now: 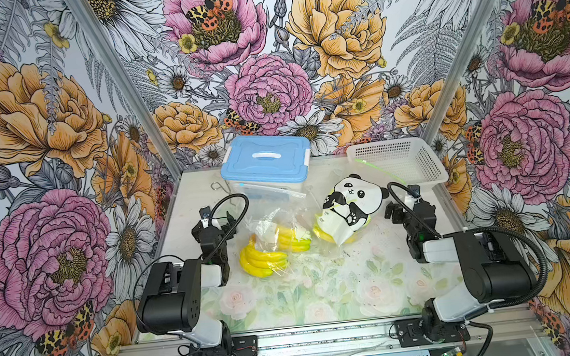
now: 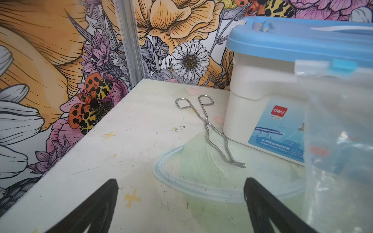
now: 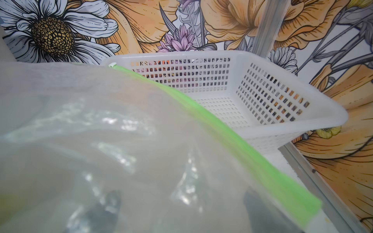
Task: Open the zip-top bag and take out the banana
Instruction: Pick up the zipper food storage bag at the center of the board.
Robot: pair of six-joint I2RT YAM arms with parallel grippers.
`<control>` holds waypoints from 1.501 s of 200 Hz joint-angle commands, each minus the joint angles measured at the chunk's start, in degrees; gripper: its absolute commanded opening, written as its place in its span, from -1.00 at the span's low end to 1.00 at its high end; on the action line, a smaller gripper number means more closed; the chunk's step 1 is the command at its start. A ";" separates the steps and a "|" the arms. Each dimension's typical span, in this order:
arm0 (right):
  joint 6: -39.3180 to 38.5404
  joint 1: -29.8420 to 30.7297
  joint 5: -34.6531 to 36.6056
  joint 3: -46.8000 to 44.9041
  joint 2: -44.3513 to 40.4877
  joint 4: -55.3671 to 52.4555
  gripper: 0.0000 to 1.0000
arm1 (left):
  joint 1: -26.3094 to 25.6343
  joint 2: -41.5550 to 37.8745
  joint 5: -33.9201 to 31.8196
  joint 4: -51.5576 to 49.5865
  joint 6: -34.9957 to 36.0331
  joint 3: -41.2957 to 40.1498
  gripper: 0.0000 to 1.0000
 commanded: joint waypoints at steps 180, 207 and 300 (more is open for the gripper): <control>2.89 0.48 6.92 -1.85 -2.86 2.20 0.99 | 0.11 -2.31 -0.35 -0.36 0.05 0.08 0.98; 5.29 0.40 13.66 -4.38 -13.15 -2.12 0.99 | -0.23 -11.23 -3.85 -14.44 -0.74 3.71 0.98; 20.78 -1.64 6.84 28.76 -34.46 -66.78 0.99 | -2.54 -33.30 3.57 -76.45 -20.74 32.46 0.98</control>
